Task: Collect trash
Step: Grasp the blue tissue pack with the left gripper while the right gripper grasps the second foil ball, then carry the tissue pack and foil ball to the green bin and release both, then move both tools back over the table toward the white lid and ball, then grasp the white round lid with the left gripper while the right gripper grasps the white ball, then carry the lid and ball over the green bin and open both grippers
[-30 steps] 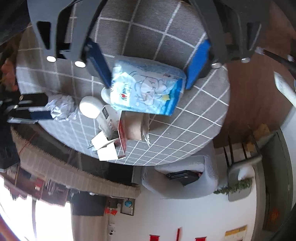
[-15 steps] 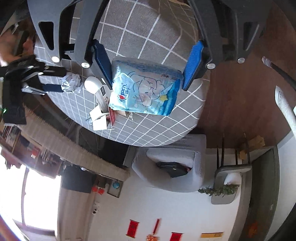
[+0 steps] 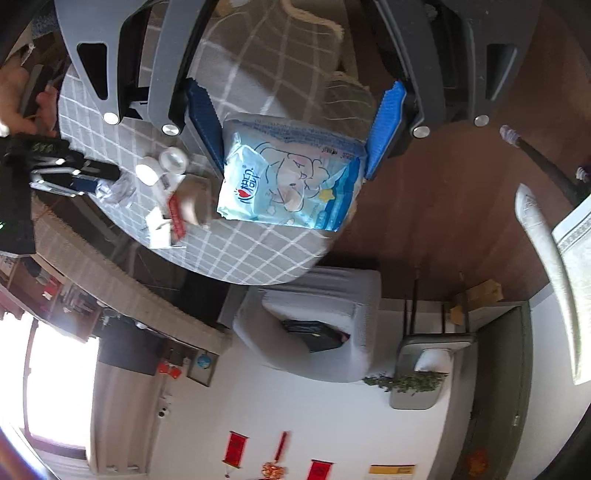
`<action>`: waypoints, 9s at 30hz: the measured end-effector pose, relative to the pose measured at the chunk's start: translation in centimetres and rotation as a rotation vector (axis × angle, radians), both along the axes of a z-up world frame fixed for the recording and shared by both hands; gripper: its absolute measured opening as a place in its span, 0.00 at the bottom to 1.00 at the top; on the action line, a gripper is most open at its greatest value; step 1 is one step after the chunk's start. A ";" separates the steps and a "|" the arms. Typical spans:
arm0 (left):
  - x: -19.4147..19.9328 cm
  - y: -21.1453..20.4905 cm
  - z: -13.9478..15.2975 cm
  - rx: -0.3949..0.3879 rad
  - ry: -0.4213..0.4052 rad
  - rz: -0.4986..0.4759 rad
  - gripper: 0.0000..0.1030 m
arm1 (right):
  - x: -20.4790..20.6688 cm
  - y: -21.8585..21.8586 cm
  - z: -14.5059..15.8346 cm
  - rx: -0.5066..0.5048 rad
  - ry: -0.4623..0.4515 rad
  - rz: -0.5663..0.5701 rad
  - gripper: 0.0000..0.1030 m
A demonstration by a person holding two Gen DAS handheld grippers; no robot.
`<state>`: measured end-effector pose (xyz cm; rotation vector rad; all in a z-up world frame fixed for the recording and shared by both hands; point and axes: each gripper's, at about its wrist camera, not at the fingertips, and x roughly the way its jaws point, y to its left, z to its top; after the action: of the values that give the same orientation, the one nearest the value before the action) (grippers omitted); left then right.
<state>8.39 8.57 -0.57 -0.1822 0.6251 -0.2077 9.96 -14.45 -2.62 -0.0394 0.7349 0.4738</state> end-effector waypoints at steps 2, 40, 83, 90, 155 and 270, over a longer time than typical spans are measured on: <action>-0.2 0.9 -0.1 0.014 0.013 0.023 0.72 | 0.1 1.3 0.2 0.011 0.001 0.019 0.56; -4.9 16.5 -14.0 0.100 0.554 0.194 0.73 | -0.6 26.6 -3.1 -0.003 0.112 0.403 0.56; -8.7 20.5 -2.3 0.005 0.164 0.271 0.41 | -2.7 35.4 -15.7 -0.279 0.386 0.534 0.58; -8.4 19.5 -0.5 -0.004 0.102 0.272 0.41 | -3.2 34.5 -16.3 -0.293 0.411 0.545 0.65; 2.8 -12.3 -1.9 0.124 0.098 -0.144 0.59 | -0.1 -3.4 -2.3 0.027 0.070 0.017 0.43; -6.9 17.2 -17.0 0.115 0.610 0.154 0.37 | -0.9 33.1 -7.6 -0.150 0.255 0.463 0.37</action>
<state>1.54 25.72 -17.52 -0.1819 1.2209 0.0398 9.05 18.65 -10.17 -0.2985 1.0166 0.8754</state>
